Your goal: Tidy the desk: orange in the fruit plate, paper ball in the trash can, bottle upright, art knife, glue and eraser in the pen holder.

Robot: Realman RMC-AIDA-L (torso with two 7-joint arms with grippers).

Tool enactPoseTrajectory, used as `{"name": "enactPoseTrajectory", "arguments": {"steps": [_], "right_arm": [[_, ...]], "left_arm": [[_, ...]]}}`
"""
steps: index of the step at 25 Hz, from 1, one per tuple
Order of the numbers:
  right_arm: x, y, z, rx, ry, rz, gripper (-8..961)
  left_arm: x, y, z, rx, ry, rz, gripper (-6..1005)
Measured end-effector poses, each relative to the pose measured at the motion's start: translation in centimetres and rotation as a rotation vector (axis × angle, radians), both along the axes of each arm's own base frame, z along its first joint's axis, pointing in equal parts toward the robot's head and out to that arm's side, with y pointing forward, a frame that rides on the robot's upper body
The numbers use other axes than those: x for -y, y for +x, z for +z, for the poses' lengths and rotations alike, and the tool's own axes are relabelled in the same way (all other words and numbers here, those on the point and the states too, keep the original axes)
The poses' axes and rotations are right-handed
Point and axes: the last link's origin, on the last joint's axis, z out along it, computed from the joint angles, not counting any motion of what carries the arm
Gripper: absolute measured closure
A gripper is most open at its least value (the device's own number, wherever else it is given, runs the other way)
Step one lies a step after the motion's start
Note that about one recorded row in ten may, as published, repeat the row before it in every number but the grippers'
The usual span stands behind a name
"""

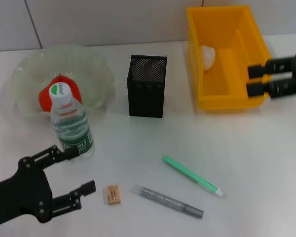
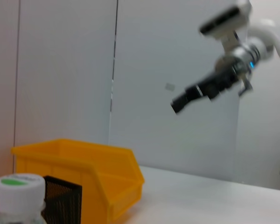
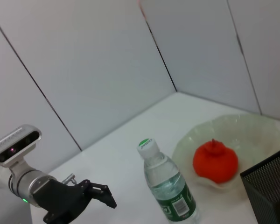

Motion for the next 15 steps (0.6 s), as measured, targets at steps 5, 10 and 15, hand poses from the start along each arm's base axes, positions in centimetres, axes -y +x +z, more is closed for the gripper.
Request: {"name": "enactPoseTrajectory", "arguments": {"steps": [5, 10, 15], "right_arm": [[-1.6, -4.0, 2.0, 0.107, -0.045, -0.05, 172], [-2.6, -6.4, 2.4, 0.219, -0.066, -0.103, 173], [-3.0, -8.7, 3.1, 0.346, -0.092, -0.137, 174]], "left_arm": [[0.1, -0.3, 0.0, -0.016, -0.013, 0.008, 215], [0.2, -0.5, -0.1, -0.032, -0.027, 0.012, 214], [0.2, -0.7, -0.4, -0.053, -0.056, 0.021, 214]]}}
